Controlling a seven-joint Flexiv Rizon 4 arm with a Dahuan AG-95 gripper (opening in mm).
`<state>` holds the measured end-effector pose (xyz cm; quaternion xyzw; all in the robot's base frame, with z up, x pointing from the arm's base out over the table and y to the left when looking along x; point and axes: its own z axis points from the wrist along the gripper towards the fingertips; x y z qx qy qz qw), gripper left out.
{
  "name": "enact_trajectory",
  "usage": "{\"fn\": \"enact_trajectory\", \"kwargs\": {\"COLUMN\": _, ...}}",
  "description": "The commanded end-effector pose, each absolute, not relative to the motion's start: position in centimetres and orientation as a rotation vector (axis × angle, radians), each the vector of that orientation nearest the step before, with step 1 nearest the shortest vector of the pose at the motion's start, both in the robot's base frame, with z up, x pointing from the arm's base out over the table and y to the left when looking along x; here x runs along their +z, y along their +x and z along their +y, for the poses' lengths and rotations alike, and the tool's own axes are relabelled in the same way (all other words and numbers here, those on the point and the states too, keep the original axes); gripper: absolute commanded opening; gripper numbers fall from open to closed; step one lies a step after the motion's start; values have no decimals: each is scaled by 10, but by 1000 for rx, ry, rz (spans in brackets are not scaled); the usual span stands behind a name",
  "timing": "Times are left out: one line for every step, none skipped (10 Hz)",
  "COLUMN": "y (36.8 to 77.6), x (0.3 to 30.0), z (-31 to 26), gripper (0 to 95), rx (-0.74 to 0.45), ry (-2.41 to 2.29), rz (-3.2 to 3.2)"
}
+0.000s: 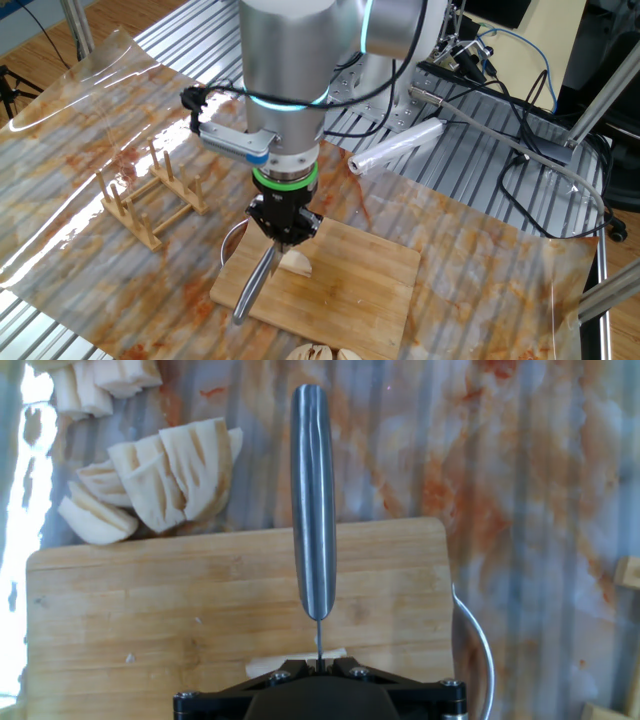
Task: Slice the lotus root
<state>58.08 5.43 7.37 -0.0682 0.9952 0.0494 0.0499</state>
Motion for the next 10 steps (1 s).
{"fn": "enact_trajectory", "kwargs": {"y": 580, "x": 51, "z": 54, "gripper": 0, "rx": 177, "ry": -197, "rz": 2999}}
{"fn": "enact_trajectory", "kwargs": {"y": 580, "x": 47, "z": 54, "gripper": 0, "rx": 184, "ry": -187, "rz": 2991}}
{"fn": "enact_trajectory", "kwargs": {"y": 582, "x": 54, "z": 59, "gripper": 0, "rx": 198, "ry": -168, "rz": 2998}}
{"fn": "enact_trajectory", "kwargs": {"y": 583, "x": 58, "z": 62, "gripper": 0, "rx": 191, "ry": -161, "rz": 3003}}
{"fn": "enact_trajectory", "kwargs": {"y": 584, "x": 63, "z": 64, "gripper": 0, "rx": 169, "ry": -161, "rz": 3009}}
{"fn": "enact_trajectory", "kwargs": {"y": 584, "x": 60, "z": 63, "gripper": 0, "rx": 169, "ry": -162, "rz": 3007}}
{"fn": "enact_trajectory", "kwargs": {"y": 584, "x": 61, "z": 64, "gripper": 0, "rx": 165, "ry": -162, "rz": 3007}}
{"fn": "enact_trajectory", "kwargs": {"y": 584, "x": 67, "z": 64, "gripper": 0, "rx": 144, "ry": -162, "rz": 3009}}
{"fn": "enact_trajectory", "kwargs": {"y": 584, "x": 71, "z": 64, "gripper": 0, "rx": 122, "ry": -162, "rz": 3011}}
{"fn": "enact_trajectory", "kwargs": {"y": 584, "x": 76, "z": 63, "gripper": 0, "rx": 93, "ry": -160, "rz": 3013}}
